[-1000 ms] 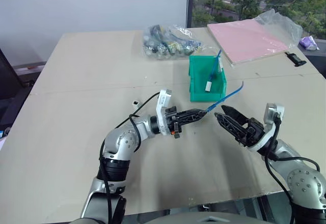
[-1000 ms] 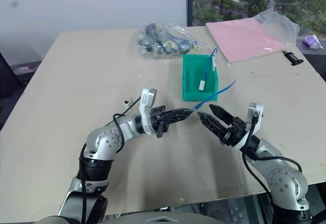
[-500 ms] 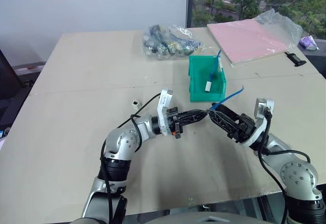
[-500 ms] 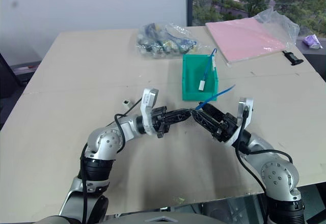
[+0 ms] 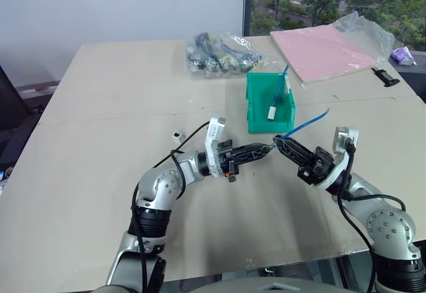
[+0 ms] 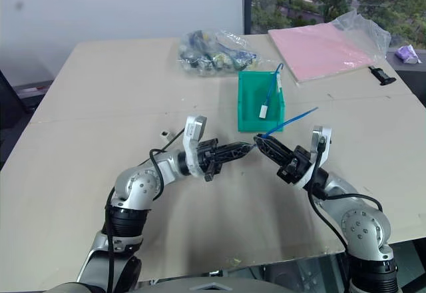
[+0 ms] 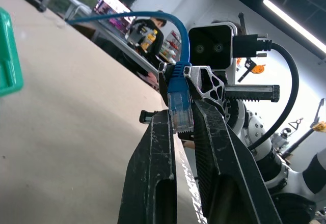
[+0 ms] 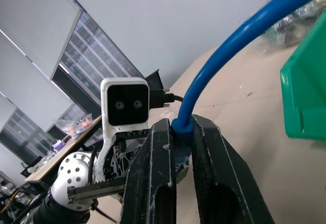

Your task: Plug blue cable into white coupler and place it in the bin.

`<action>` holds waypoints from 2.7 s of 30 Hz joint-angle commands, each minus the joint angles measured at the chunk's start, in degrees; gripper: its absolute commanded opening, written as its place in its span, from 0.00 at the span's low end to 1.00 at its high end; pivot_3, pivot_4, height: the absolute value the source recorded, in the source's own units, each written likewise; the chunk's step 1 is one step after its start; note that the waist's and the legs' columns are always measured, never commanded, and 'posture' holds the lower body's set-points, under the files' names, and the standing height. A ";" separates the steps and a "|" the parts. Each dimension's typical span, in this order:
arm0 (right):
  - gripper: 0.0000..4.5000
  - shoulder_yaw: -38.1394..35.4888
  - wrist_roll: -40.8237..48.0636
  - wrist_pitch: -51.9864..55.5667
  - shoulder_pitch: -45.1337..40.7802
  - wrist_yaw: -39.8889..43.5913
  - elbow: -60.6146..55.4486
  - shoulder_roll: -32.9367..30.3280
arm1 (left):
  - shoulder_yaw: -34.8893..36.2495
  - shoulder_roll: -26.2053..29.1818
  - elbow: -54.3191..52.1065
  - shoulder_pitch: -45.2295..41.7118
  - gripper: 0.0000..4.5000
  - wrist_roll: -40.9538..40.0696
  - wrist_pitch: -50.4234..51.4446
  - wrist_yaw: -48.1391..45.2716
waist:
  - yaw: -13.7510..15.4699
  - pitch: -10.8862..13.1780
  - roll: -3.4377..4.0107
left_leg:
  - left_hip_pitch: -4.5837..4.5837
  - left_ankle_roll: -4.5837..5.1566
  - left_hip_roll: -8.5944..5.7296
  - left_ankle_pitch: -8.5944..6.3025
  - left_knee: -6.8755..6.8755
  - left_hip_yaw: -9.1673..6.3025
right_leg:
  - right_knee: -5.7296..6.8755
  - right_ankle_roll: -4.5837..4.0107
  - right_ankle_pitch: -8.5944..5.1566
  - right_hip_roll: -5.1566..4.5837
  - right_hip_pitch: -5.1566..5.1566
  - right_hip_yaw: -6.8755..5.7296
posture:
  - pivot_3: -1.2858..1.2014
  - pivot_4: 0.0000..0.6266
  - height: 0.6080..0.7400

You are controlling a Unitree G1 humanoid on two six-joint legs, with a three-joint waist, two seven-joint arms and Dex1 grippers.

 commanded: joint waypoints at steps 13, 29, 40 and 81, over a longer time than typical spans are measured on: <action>0.00 -1.87 -5.48 -4.99 -1.46 2.63 0.52 -3.60 | 0.96 10.41 -20.48 13.21 0.79 8.54 -9.49 6.22 | -0.34 0.01 0.01 | 0.00 0.00 0.10 0.00 -0.08 0.00 | -0.03 -0.06 -0.03 0.00 -0.04 0.02 | 0.52 0.24 0.91; 0.00 -1.75 -11.66 -7.48 -4.78 9.03 3.36 -9.24 | 9.63 -0.01 -24.37 32.55 0.79 38.96 -32.65 44.05 | 0.05 0.85 1.52 | -0.26 0.40 -4.86 0.54 -0.14 -8.55 | -0.13 1.63 -1.07 -2.23 2.32 -4.36 | 0.52 0.24 0.91; 0.00 -1.87 -11.05 -6.46 -4.88 7.31 1.23 -9.09 | 3.61 0.64 1.19 16.37 0.79 42.78 -42.68 40.31 | 0.24 0.81 1.40 | -0.07 -0.60 -9.10 1.90 -1.40 -13.51 | 1.06 1.39 -2.07 -3.25 1.59 -2.77 | 0.52 0.24 0.91; 0.00 10.56 -29.97 -14.50 -11.36 15.60 3.35 -15.21 | -12.66 3.03 21.71 -11.10 0.12 26.80 -40.52 -14.94 | -0.18 0.81 1.29 | -0.14 -0.67 -9.06 1.95 -1.39 -13.11 | 1.10 1.40 -2.00 -2.94 1.23 -2.22 | 0.52 0.24 0.91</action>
